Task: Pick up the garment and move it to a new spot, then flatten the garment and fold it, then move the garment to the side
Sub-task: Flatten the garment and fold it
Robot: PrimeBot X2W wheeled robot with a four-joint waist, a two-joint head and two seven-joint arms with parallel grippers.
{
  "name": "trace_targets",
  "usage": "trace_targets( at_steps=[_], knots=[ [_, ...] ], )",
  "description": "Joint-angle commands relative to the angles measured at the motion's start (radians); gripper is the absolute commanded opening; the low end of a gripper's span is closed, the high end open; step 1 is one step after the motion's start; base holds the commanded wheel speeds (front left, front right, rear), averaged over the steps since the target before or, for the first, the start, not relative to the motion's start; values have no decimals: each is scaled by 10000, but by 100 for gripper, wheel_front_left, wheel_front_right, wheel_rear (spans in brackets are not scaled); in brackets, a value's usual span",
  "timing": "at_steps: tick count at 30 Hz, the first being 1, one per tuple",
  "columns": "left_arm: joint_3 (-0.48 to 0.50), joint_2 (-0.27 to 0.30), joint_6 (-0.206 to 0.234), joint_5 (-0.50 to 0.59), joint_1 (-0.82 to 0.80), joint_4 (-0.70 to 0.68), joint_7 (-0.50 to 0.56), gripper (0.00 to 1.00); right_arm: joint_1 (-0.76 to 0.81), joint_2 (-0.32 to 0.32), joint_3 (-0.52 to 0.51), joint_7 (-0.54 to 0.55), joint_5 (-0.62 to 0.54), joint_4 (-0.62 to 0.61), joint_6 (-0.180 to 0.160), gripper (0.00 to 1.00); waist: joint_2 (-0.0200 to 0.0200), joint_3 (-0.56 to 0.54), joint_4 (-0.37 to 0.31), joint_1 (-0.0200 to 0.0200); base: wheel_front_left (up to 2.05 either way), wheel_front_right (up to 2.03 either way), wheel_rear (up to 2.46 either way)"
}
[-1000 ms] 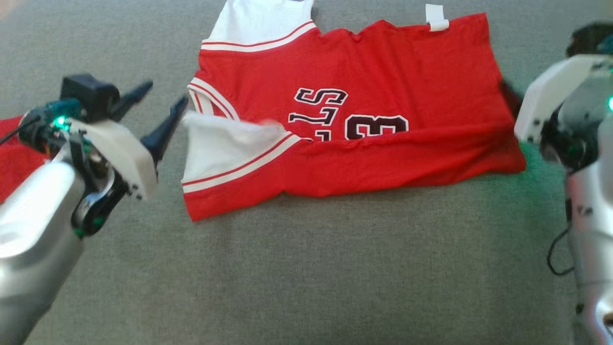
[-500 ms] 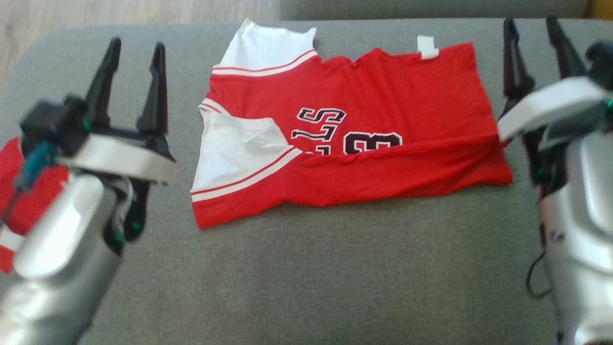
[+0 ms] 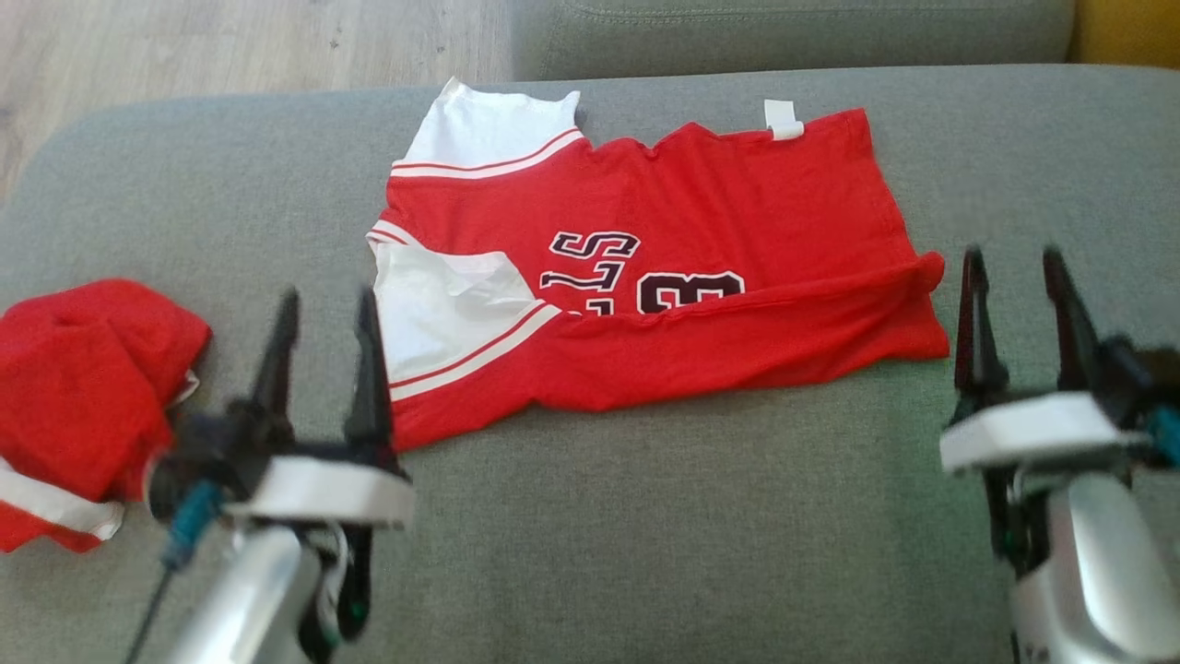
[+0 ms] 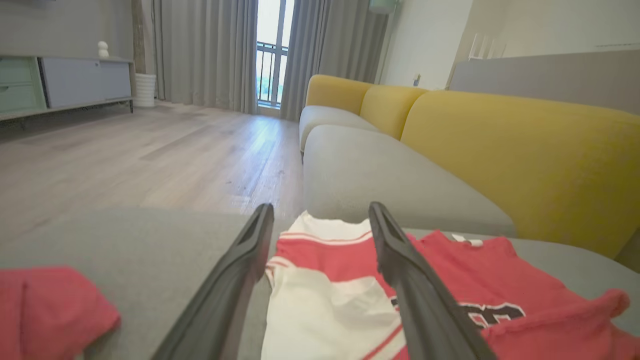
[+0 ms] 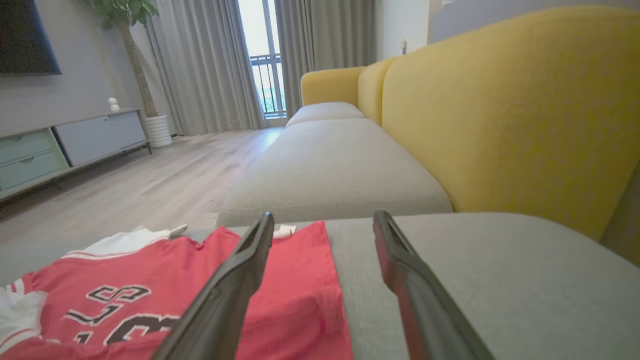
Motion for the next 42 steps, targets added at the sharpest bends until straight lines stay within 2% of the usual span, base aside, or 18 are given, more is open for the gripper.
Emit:
trace_targets(
  at_steps=[1, 8, 13, 15, 18, 23, 27, 36, 37, 38, 42],
  knots=[
    [486, 11, -147, 264, 18, -26, -83, 100, 126, 60, 248, -175, 67, -259, 75, 100, 0, -25, 9, 1, 0, 0, 0],
    [1282, -875, -756, 970, 689, 478, -84, 100, 697, 64, 224, -412, 355, -49, 75, 100, 0, -35, -47, 1, 0, 0, 0],
    [1448, -1081, -1163, 1356, 694, 854, -84, 100, 579, 65, 186, -438, 345, 8, 75, 100, 0, -2, -112, 1, 0, 0, 0],
    [1354, -1140, -1368, 1445, 548, 1432, -75, 100, 464, 65, 154, -447, 382, 8, 75, 100, 0, 99, -186, 1, 0, 0, 0],
    [1229, -1102, -1348, 1465, 274, 2226, 402, 100, 384, 65, 178, -453, 429, -8, 75, 100, 0, 257, -287, 1, 0, 0, 0],
    [1370, -990, -781, 1404, -258, 3559, 1487, 100, 283, 65, 364, -413, 829, 44, 75, 100, 0, 610, -528, 1, 0, 0, 0],
    [1300, -868, -660, 1477, -616, 4283, 1939, 100, 240, 66, 408, -438, 953, 55, 75, 100, 0, 802, -658, 1, 0, 0, 0],
    [738, -920, -1549, 1144, -810, 5041, 3344, 100, 45, 66, 409, -500, 1082, 125, 75, 100, 0, 994, -808, 1, 0, 0, 0],
    [712, -920, -1623, 1121, -816, 5015, 3355, 44, 19, 66, 391, -506, 1090, 145, 75, 100, 0, 998, -802, 1, 0, 0, 0],
    [706, -912, -1669, 1120, -841, 4956, 3274, 0, -7, 66, 369, -512, 1093, 171, 75, 100, 0, 997, -791, 1, 0, 0, 0],
    [802, -888, -1674, 1182, -976, 4535, 2575, 0, -137, 66, 271, -526, 1016, 370, 75, 100, 0, 972, -686, 1, 0, 0, 0]
  ],
)
